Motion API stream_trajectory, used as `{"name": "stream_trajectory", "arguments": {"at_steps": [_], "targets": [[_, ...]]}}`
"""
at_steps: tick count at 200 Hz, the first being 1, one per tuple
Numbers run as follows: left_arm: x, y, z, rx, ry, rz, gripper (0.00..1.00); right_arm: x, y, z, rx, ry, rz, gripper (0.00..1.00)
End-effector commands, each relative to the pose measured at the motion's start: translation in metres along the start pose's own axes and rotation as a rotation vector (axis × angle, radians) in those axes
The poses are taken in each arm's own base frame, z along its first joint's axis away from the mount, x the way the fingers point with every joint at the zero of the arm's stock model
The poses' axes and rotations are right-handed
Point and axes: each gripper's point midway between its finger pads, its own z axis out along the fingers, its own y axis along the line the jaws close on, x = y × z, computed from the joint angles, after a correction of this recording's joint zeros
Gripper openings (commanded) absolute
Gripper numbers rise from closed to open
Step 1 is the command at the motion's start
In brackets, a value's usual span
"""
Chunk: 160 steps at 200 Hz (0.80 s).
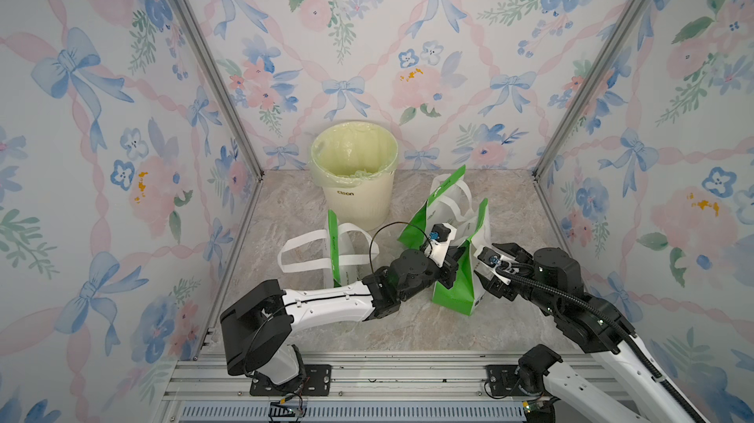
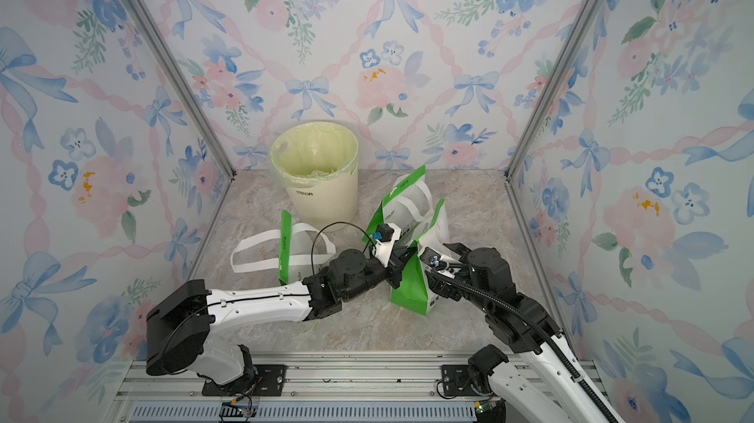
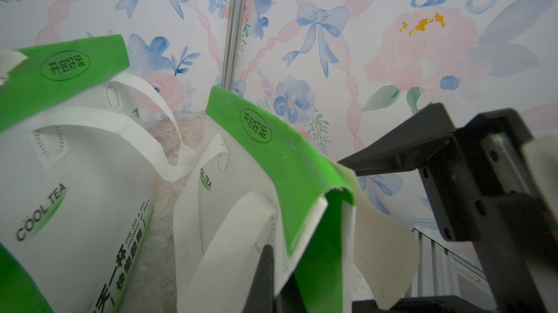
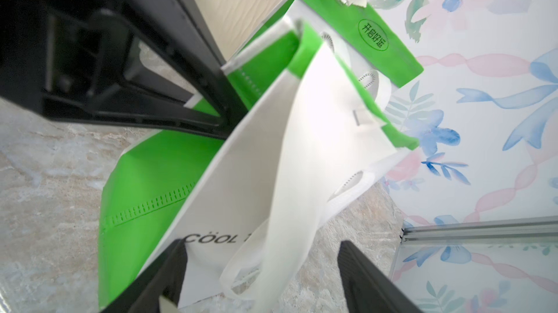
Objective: Shred takeout receipts and throw away
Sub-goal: Tear off the takeout receipt from the takeout bag.
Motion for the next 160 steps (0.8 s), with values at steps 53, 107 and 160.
{"name": "stream_trajectory", "arguments": {"at_steps": [53,107,160], "targets": [[-0.021,-0.003,-0.007,0.003,-0.058,-0.005,0.0,-0.016,-0.011,-0.017,0.021,-0.044,0.069,0.66],[-0.017,-0.002,-0.009,0.002,-0.047,0.035,0.0,-0.02,-0.022,-0.021,0.042,-0.042,0.102,0.43],[-0.014,-0.001,-0.01,0.0,-0.033,0.058,0.0,-0.019,-0.023,-0.021,0.031,-0.04,0.111,0.17]]}}
